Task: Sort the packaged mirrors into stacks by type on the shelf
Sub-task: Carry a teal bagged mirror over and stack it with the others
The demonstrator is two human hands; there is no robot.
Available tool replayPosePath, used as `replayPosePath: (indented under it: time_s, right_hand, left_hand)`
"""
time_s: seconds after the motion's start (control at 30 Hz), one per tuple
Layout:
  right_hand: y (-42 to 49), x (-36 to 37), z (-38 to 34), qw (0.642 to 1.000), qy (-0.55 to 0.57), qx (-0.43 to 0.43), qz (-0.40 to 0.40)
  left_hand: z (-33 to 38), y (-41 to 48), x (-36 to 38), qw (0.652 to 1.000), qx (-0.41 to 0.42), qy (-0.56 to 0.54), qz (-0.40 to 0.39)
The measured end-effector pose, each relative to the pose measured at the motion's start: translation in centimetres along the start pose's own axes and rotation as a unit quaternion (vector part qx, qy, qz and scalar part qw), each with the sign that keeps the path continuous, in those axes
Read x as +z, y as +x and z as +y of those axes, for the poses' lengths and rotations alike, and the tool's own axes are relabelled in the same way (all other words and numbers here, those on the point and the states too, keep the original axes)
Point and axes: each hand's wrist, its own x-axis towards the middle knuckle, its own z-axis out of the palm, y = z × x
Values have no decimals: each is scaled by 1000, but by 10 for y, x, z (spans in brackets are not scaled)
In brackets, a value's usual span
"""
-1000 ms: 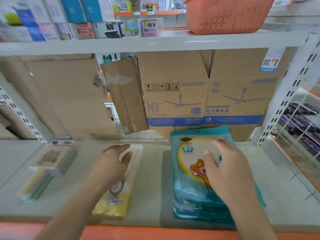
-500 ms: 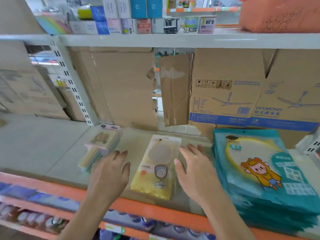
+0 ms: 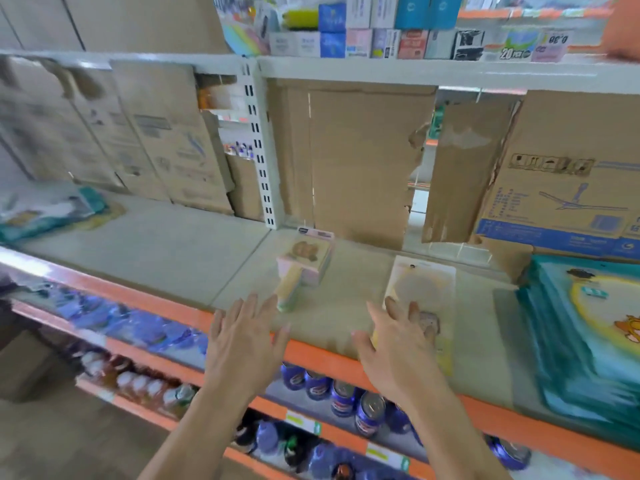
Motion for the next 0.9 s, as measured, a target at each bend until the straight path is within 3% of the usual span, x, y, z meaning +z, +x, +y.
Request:
replayPosePath:
  time_s: [0.2,0.3,0.53,0.9]
  right_hand:
    - [-6,32,-60,995,80,-44,27]
    - [-5,43,-85,991,106,-77,35]
    - [22,57,-122,988,88,-125,32]
    - [100,74,-165,977,143,-157,-23]
  left_hand:
    - [-54,-7,5,998,-16,-9,57]
    - [-70,-9,4,998,-27,-29,44]
    - [-102,1,10,995,-67,-53,57]
    - [-139,62,19,986,-135,-83,57]
